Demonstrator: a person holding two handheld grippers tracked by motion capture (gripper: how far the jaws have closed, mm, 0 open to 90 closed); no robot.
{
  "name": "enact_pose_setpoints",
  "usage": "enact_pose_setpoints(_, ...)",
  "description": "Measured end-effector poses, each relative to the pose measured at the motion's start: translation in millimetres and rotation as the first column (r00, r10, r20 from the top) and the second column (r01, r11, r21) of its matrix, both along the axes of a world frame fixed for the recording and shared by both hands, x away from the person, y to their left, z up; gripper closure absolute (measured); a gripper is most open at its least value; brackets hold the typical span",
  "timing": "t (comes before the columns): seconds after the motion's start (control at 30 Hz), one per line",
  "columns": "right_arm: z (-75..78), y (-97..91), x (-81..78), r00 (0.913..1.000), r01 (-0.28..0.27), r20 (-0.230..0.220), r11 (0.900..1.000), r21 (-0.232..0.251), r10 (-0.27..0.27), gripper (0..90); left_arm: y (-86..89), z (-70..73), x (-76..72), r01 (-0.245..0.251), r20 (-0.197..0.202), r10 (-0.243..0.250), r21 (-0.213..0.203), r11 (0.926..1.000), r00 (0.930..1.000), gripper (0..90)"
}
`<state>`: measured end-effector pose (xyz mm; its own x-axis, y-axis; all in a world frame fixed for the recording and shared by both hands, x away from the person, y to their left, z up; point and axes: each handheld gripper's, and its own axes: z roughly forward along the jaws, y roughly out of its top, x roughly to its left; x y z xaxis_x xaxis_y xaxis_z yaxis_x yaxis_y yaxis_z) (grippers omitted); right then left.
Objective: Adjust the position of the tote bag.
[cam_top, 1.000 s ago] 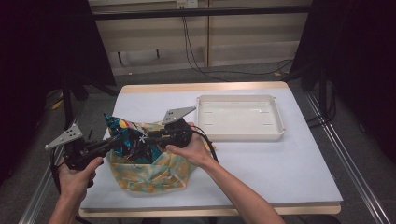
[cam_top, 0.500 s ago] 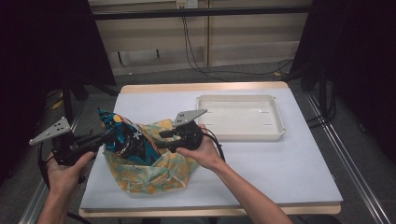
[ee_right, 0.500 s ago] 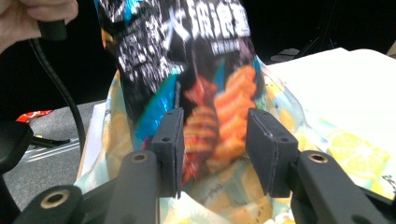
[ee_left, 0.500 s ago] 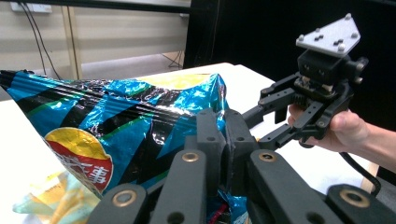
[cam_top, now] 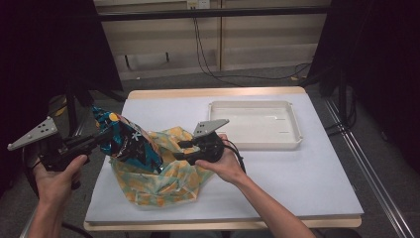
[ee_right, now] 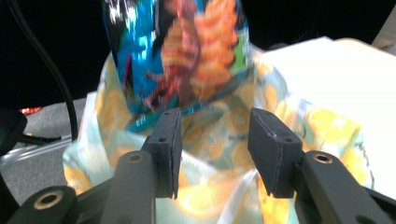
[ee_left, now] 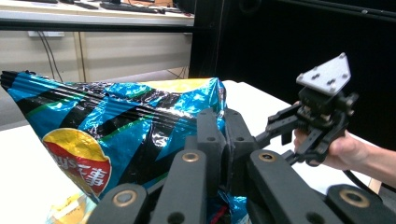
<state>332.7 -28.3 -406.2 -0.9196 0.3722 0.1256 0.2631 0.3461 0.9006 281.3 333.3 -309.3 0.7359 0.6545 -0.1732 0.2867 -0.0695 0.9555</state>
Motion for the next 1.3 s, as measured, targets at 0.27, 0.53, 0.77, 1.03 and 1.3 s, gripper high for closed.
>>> enact_pose_setpoints(0.27, -15.6, -0.6, -2.3, 0.9992, 0.04, 0.011, 0.9954, -0.087, -0.039, 55.9, 1.1, 13.0, 6.4, -0.014, 0.015, 0.014, -0.025, 0.9996, 0.9998, 87.6)
enact_pose_setpoints(0.53, -35.6, -7.8, -0.2, 0.9964, 0.074, -0.034, 0.9937, -0.084, -0.077, 50.5, 2.4, 17.5, 6.7, -0.018, 0.024, 0.018, -0.012, 0.9998, 0.9996, 87.7)
enact_pose_setpoints(0.77, -53.6, 1.7, -2.9, 0.9966, 0.034, -0.07, 0.9906, -0.133, -0.044, 51.9, -1.6, 18.3, 13.6, -0.008, 0.023, 0.009, -0.031, 0.9995, 0.9997, 87.7)
enact_pose_setpoints(1.03, -64.3, 14.5, -9.6, 0.9947, -0.017, -0.102, 0.992, -0.125, 0.004, 54.7, -4.3, 22.2, 14.6, -0.011, 0.035, 0.012, -0.024, 0.9997, 0.9993, 87.8)
enact_pose_setpoints(1.3, -35.7, -17.0, -15.8, 0.9976, 0.051, -0.043, 0.9956, -0.079, -0.055, 42.7, -12.5, 23.3, 23.6, 0.011, 0.031, -0.01, -0.025, 0.9996, 0.9995, 87.8)
